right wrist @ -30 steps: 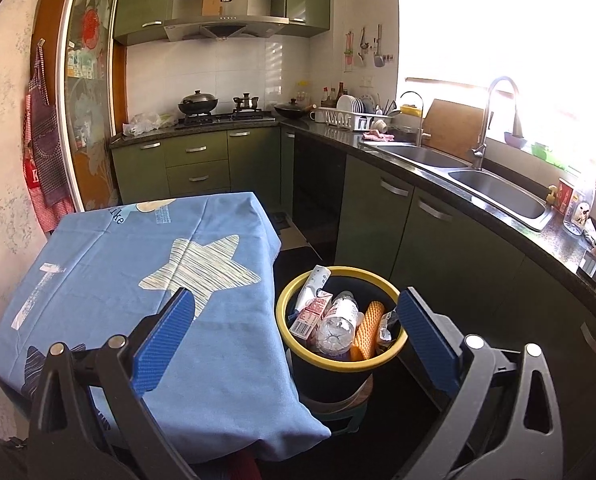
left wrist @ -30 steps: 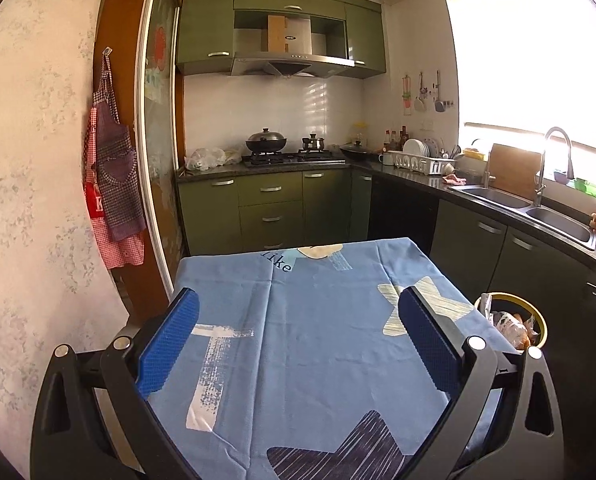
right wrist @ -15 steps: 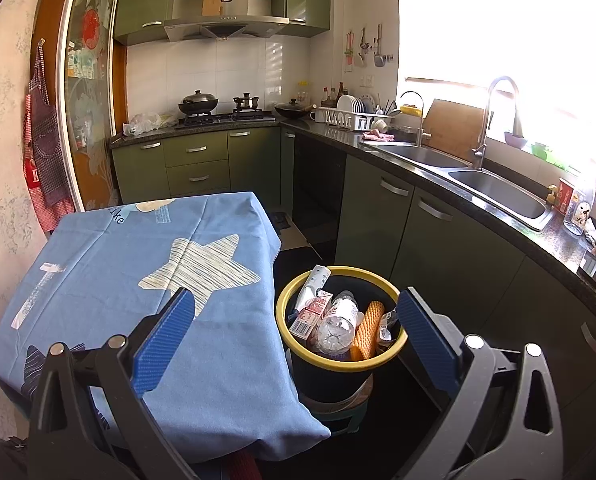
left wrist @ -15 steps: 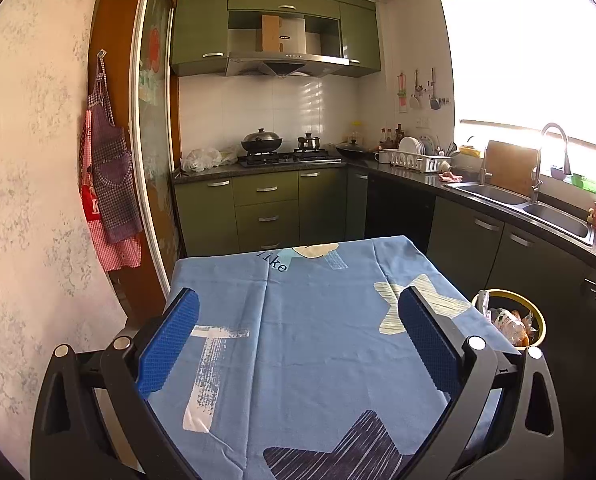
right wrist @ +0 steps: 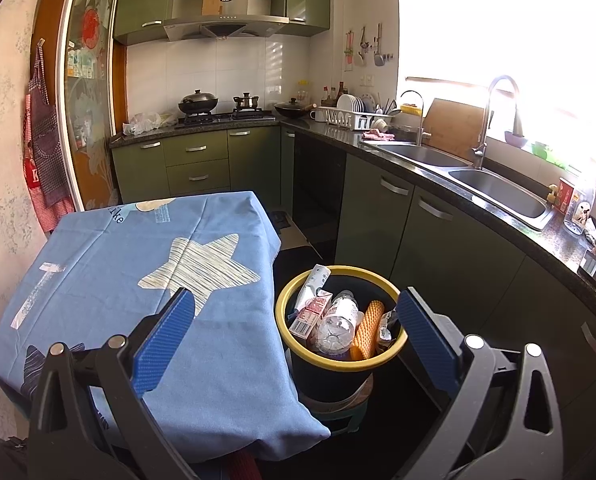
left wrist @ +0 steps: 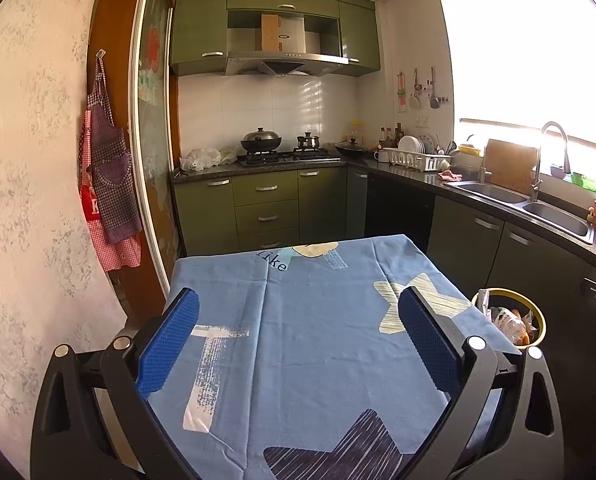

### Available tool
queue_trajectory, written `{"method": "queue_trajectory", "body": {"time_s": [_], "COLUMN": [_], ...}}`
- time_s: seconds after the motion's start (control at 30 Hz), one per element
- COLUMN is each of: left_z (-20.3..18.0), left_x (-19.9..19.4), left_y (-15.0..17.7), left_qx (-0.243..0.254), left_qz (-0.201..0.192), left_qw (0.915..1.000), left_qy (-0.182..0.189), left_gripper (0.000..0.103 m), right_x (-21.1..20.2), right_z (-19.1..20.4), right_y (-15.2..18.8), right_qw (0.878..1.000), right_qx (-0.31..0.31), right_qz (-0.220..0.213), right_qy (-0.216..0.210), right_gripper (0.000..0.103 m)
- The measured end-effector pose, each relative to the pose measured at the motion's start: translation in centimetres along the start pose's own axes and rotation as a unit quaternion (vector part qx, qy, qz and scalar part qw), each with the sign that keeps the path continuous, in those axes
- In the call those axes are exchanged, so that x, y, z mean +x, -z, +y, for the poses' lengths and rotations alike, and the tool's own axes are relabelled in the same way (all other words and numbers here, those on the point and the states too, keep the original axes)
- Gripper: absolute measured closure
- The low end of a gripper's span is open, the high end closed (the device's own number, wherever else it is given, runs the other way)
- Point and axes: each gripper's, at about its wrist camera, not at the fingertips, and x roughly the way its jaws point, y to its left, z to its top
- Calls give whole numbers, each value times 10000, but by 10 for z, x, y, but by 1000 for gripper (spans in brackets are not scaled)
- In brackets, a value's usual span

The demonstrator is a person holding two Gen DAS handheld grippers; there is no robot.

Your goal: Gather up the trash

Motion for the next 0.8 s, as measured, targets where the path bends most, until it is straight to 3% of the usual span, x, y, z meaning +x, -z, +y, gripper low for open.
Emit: {"method": "queue_trajectory", "body": {"time_s": [0.8], "left_z": [-4], "left_x": [3], "left_y": [2], "left_qx": [49], "left_qz": [19], "left_qw": [10000], "left_qy": [20], "left_gripper": [5], "right_x": [1], "right_z": [0], "right_y": [1], "right_qw": [10000], "right_qx": [2], "right_qz": [2], "right_qy": [-13], "right_gripper": [7]}}
